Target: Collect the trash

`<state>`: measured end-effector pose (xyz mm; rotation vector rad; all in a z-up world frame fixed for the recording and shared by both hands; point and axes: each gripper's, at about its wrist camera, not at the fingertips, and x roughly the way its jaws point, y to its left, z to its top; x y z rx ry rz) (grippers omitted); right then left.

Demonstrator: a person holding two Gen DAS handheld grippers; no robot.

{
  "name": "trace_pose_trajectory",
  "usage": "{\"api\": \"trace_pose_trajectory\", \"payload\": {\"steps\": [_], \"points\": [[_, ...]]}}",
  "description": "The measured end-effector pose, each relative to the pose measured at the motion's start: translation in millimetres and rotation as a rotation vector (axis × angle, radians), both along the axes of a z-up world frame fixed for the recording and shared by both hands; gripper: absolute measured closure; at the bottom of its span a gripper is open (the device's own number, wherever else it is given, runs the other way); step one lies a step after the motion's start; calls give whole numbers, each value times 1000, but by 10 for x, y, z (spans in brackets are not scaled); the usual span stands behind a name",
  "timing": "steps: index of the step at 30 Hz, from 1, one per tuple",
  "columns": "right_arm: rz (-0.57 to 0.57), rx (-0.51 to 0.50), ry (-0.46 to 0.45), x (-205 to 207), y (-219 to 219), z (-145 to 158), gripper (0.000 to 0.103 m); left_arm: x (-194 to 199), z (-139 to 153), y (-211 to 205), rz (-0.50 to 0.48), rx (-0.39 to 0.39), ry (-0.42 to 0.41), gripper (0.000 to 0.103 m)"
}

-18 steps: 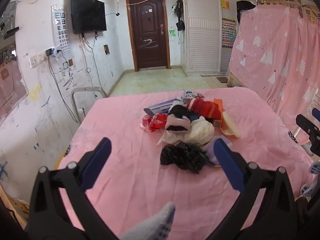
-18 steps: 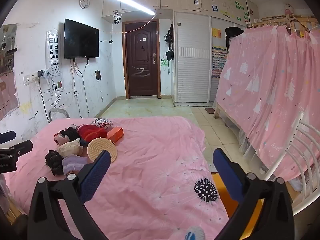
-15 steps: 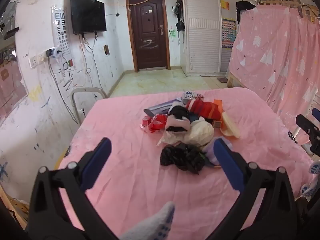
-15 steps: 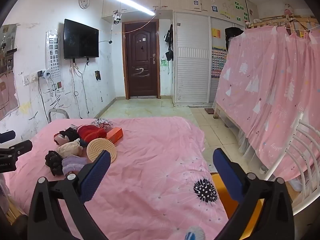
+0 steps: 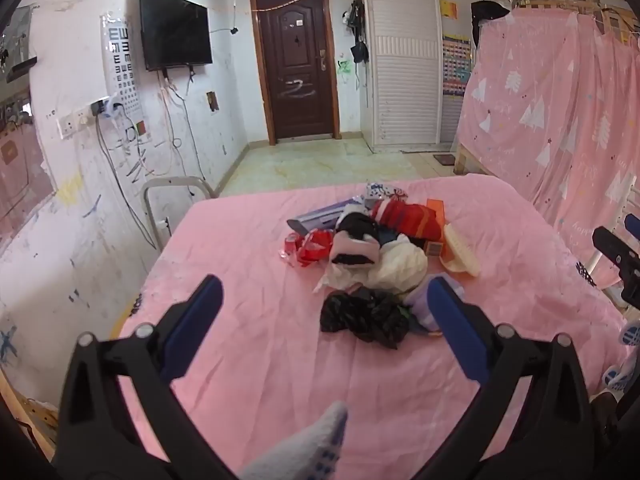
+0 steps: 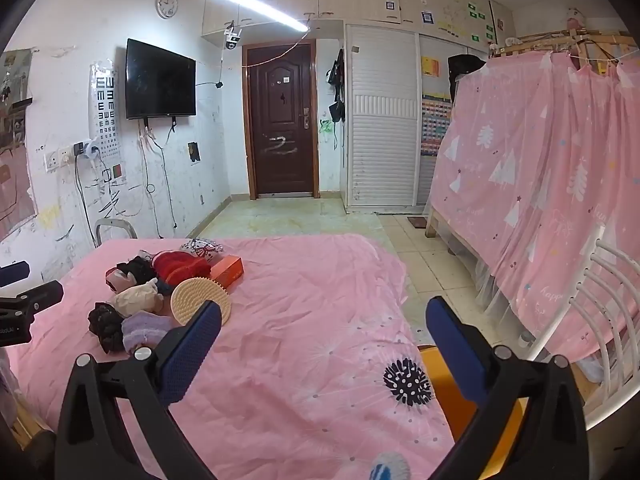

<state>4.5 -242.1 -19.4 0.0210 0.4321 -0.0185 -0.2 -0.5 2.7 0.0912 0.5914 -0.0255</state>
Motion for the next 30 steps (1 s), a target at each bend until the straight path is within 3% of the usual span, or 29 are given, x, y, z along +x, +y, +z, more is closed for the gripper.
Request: {"api": "trace_pose_trajectory", "payload": {"steps": [30], "points": [[-1, -7, -2, -28, 6, -1, 10, -3, -32, -9, -4, 4, 0, 4]]}}
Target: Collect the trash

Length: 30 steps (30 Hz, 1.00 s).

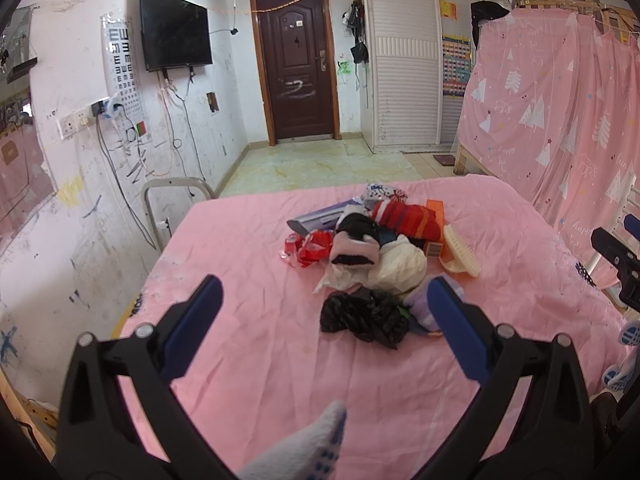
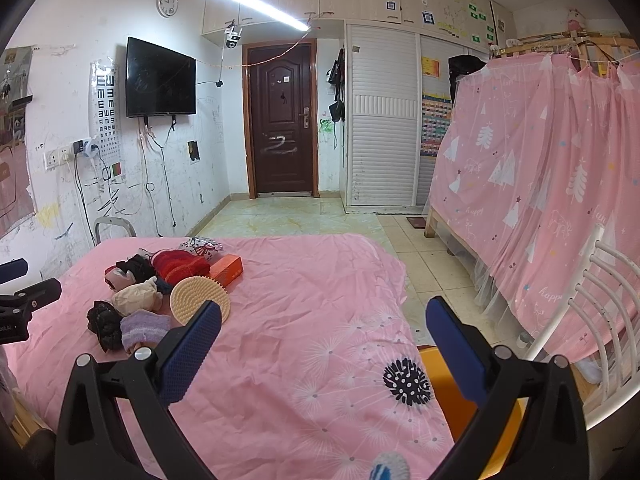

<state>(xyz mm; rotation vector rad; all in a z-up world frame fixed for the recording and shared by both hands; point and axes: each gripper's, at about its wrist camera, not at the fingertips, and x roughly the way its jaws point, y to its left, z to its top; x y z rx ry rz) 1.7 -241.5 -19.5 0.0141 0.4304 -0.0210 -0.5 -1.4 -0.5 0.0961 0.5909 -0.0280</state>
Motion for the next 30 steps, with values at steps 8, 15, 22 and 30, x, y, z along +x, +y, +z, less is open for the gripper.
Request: {"api": "trace_pose_trajectory", "payload": {"steps": [8, 15, 22, 30], "points": [[-1, -3, 0, -9, 4, 7, 10, 2, -4, -9, 2, 0, 0, 4], [-1, -3, 0, -8, 7, 4, 10, -1, -1, -2, 0, 1, -1, 4], [0, -4, 2, -5, 16, -1, 10, -2, 1, -1, 0, 1, -1, 4], [0, -5, 1, -3, 24, -10, 10, -2, 0, -3, 0, 2, -1, 4]]}}
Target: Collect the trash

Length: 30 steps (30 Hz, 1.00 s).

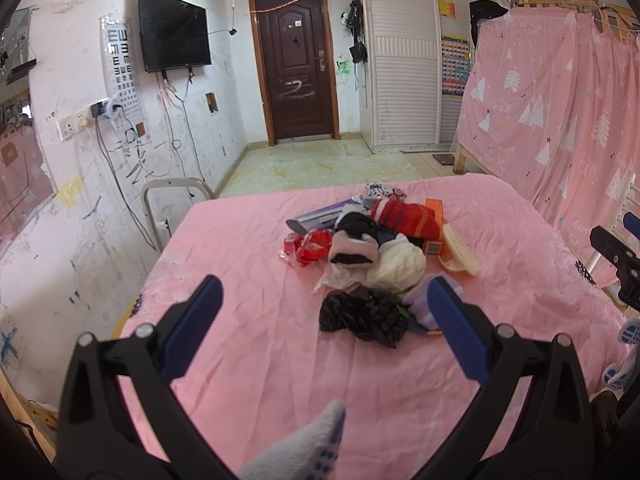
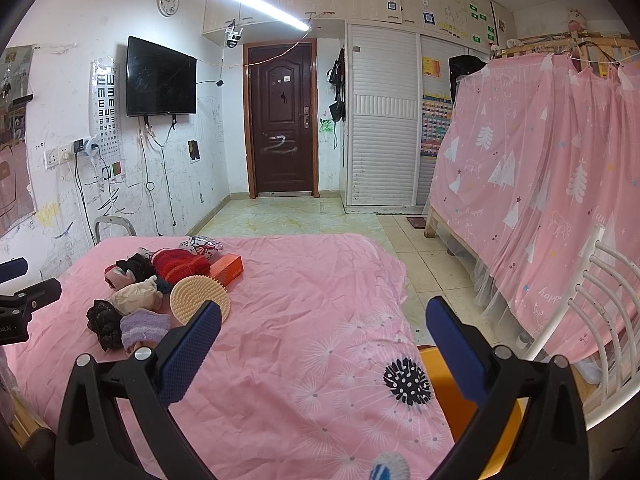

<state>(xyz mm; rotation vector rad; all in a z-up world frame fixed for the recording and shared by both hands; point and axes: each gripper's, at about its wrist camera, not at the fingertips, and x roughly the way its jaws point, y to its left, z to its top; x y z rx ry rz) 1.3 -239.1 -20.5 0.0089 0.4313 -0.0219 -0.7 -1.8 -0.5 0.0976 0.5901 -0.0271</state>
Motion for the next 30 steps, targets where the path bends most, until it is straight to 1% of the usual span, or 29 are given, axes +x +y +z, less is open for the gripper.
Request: {"api": "trace_pose_trajectory", "payload": {"steps": [21, 24, 28, 30], "points": [[10, 0, 7, 17, 10, -12, 10, 34, 9, -6, 4, -3, 5, 4], [43, 1, 25, 72, 58, -8, 10, 97, 15, 71, 6, -31, 26, 4], [122, -11, 50, 191, 224, 11, 10, 177, -32, 218, 24, -54, 52, 5], [179, -8, 72, 273, 350, 17, 10, 216, -61, 256, 28, -61, 63, 5]]}}
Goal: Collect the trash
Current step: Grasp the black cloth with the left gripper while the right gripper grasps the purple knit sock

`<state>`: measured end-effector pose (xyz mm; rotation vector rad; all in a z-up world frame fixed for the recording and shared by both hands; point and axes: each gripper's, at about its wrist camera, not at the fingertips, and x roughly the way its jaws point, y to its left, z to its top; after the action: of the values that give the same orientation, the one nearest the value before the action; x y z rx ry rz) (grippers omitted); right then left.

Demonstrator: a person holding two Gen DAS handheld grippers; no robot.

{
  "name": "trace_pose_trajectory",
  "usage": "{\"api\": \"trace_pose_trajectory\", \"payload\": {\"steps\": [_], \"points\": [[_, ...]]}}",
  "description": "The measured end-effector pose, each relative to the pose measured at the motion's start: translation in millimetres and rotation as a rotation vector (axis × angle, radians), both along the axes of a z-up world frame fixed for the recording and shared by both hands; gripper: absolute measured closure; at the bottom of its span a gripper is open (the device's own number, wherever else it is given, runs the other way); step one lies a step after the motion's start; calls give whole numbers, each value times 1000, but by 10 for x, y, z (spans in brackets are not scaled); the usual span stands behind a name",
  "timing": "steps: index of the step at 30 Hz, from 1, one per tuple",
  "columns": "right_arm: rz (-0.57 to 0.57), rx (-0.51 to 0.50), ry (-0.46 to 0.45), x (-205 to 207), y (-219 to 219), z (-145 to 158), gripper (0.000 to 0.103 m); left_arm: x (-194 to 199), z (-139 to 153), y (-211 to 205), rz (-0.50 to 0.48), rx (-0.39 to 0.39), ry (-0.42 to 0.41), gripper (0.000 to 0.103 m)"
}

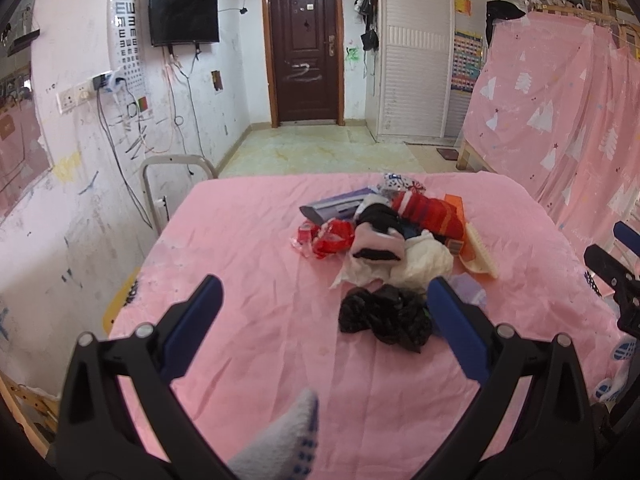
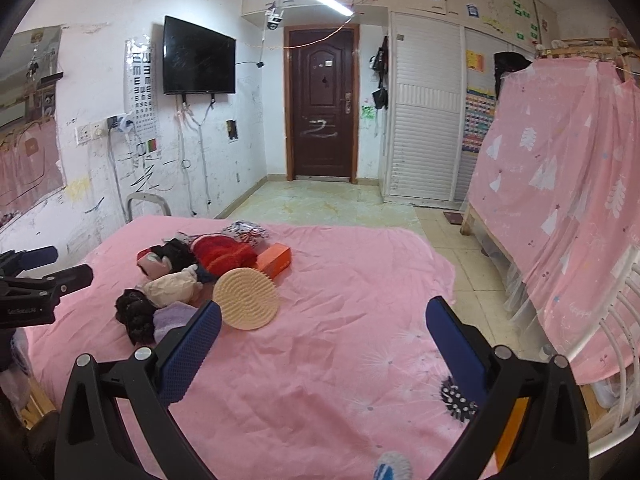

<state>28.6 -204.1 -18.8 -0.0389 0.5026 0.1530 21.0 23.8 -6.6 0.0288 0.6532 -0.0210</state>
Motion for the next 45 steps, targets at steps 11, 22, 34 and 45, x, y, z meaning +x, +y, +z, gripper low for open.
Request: {"api": "trace_pose_trajectory", "payload": {"steps": [11, 22, 34, 45], "points": [[252, 13, 124, 282, 493, -149, 10, 148, -287, -100, -93, -27, 92, 18], [372, 18, 171, 321, 543, -202, 11, 432, -570, -310, -132, -34, 190, 35], [460, -8, 205, 357, 735, -247, 30, 283, -559, -119, -112, -91, 163, 74], [465, -72, 302, 566, 1073, -431, 48, 143, -458, 32, -97, -96, 111, 74]]}}
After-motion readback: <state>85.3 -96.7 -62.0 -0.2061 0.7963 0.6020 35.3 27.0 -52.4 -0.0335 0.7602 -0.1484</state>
